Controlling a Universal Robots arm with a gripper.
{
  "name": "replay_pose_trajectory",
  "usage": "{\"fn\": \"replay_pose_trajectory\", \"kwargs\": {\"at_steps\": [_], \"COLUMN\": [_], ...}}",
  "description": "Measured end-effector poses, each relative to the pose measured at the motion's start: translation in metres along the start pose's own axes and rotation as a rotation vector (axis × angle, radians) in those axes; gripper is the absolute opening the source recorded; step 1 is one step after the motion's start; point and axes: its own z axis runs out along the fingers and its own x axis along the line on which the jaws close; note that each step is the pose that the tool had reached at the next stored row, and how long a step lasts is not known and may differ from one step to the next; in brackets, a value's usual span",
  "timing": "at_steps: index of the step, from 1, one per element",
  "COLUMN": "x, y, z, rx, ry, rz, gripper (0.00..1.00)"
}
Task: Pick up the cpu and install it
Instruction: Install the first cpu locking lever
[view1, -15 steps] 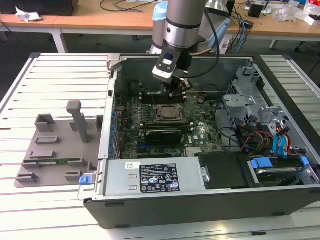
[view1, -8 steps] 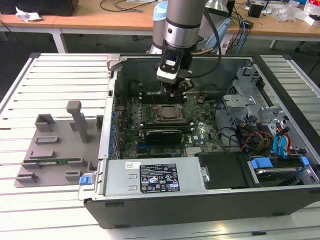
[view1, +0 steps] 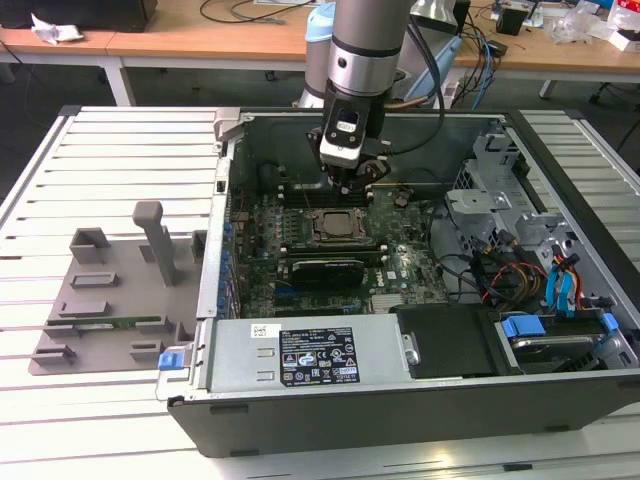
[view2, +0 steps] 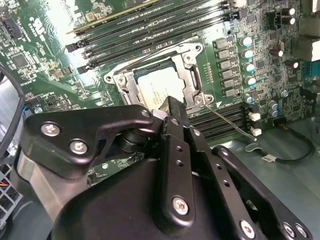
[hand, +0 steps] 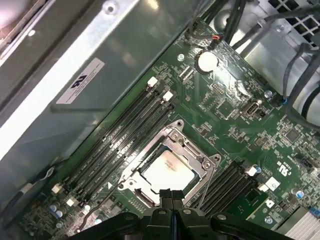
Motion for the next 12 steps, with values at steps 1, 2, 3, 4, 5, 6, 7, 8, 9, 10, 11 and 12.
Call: {"fn": "replay_pose_trajectory", "kwargs": {"at_steps": [1, 2, 3, 4, 5, 6, 7, 8, 9, 10, 11, 12], "x": [0.0, 0.0, 0.0, 0.0, 0.0, 0.0, 0.0, 0.0, 0.0, 0.0, 0.0, 0.0], "y": [0.0, 0.0, 0.0, 0.0, 0.0, 0.0, 0.0, 0.0, 0.0, 0.0, 0.0, 0.0], "z": [0.0, 0.0, 0.0, 0.0, 0.0, 0.0, 0.0, 0.0, 0.0, 0.0, 0.0, 0.0], "rx": [0.0, 0.0, 0.0, 0.0001, 0.0001, 0.0001, 0.0001, 0.0001, 0.0001, 0.0002, 0.0001, 0.0001], "ry": [-0.0005, -0.0022, -0.0032, -0.004, -0.0053, -0.006, -0.0068, -0.0076, -0.008, -0.0086, -0.0093, -0.0104], "rz": [-0.008, -0.036, -0.052, -0.064, -0.086, -0.096, -0.109, -0.122, -0.129, -0.139, -0.15, -0.167], "gripper": [0.11, 0.11, 0.11, 0.11, 0.11, 0.11, 0.11, 0.11, 0.11, 0.11, 0.11, 0.11]}}
